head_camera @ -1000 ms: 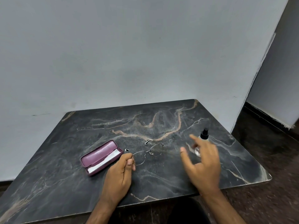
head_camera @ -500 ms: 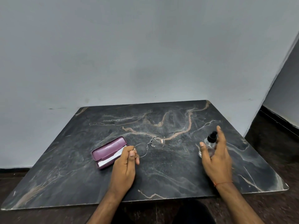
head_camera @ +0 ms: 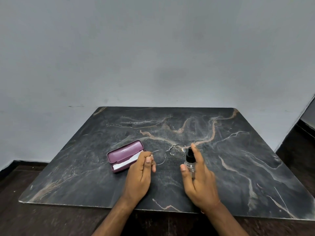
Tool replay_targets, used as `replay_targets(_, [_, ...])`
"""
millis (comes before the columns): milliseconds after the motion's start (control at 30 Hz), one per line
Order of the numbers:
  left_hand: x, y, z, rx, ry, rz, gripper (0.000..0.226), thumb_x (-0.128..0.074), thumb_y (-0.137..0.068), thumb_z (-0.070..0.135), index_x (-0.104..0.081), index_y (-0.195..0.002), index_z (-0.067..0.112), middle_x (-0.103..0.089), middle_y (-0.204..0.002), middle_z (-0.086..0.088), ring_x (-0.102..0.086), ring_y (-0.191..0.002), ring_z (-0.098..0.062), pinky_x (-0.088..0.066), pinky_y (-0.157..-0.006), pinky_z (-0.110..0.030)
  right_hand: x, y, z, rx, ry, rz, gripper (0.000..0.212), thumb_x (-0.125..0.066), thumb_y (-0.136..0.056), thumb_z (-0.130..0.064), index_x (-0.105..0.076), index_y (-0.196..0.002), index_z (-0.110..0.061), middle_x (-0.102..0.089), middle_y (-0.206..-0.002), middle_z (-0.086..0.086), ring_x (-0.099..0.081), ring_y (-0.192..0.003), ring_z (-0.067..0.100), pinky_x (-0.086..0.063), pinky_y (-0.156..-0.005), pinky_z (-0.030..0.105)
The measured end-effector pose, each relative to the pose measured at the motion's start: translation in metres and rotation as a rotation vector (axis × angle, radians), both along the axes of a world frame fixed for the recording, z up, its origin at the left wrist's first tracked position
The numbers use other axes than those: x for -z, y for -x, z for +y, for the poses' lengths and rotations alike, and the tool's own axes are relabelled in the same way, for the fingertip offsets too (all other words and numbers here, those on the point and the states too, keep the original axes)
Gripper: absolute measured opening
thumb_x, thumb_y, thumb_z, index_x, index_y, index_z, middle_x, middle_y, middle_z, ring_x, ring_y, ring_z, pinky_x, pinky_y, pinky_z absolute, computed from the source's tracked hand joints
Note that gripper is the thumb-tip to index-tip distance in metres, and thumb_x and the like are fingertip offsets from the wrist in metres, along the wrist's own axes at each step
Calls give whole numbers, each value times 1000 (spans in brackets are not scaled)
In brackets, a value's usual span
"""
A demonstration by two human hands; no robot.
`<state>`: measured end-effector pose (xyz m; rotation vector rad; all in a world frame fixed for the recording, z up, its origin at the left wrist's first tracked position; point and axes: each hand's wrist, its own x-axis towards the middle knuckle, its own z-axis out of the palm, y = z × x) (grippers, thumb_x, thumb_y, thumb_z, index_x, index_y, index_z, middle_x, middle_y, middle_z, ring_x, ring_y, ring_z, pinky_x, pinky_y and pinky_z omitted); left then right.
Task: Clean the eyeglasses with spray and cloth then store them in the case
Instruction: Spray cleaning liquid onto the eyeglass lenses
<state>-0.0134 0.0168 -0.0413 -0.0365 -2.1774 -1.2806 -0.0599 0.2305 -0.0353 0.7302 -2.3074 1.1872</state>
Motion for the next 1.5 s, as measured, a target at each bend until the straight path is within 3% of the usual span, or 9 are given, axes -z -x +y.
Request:
replay_targets(167, [1,0,-2,9,-4,-4,25,-33,-116,40,-53,-100,36,-63,-79,5,-62,-76,-19,-51,-76,-32,-2,-5,-1,14,-31,-26,63,-48,-103,-50,-31,-162,-38,-75,-128,0,-55,-72,-22,-37,-71,-5])
replay_targets(333, [2,2,-2,7,-10,-2,27,-33,-116,41,-54,-102,33,-63,-78,5,-62,-75,-18,-51,-76,-33,-5,-7,-2,-8,-43,-46,57,-54,-102,-43,-41,-156,-35,-68,-139,-9,-66,-99,-5,-38,-86,-6])
replay_targets(500, [3,1,-2,10,3,-13,27,-33,-116,42,-54,-102,34,-63,-78,5,-62,-75,-20,-51,-75,-36,-7,-11,-3,-6,-38,-53,56,-56,-101,-43,-43,-155,-36,-59,-131,-27,-58,-100,-16,-37,-85,-7])
replay_targets(633, [2,0,-1,11,16,-28,30,-32,-116,49,-54,-102,33,-63,-78,6,-63,-75,-19,-51,-75,-34,-10,-13,-3,-47,24,-52,63,-60,-100,-44,-38,-158,-44,-50,-134,-46,-60,-65,-12,-40,-74,-4])
replay_targets(733, [0,-1,-1,7,26,-43,29,-32,-116,46,-53,-101,32,-63,-78,6,-62,-74,-18,-51,-74,-35,-4,-14,-4,-97,64,-79,64,-54,-101,-60,-24,-158,-59,-67,-135,-23,-64,-55,7,-52,-66,8])
replay_targets(867, [-3,-2,0,6,26,-53,29,-33,-115,44,-53,-99,31,-64,-78,7,-62,-73,-19,-51,-73,-40,-1,-27,-16,-150,151,-213,63,-41,-101,-71,-21,-159,-60,-73,-110,1,-76,-89,25,-63,-86,44])
replay_targets(1000, [-3,-3,-1,2,19,-57,31,-32,-115,48,-54,-102,30,-65,-79,5,-63,-72,-19,-52,-73,-44,-9,-41,-32,-215,114,-183,61,-58,-103,-52,-33,-158,-54,-74,-119,2,-65,-62,0,-53,-74,12])
replay_targets(1200, [-4,-4,-2,8,18,-51,31,-33,-114,49,-56,-104,31,-66,-79,3,-64,-71,-18,-53,-70,-47,-16,-47,-40,-173,29,-198,65,-66,-102,-43,-35,-156,-59,-60,-146,-29,-58,-125,-15,-47,-101,8])
replay_targets(1500, [-3,-4,-2,7,14,-57,30,-32,-114,50,-55,-104,33,-66,-79,3,-64,-72,-19,-53,-72,-47,-26,-49,-42,-95,4,-228,56,-69,-99,-38,-47,-149,-51,-71,-121,-24,-68,-100,-10,-46,-84,4])
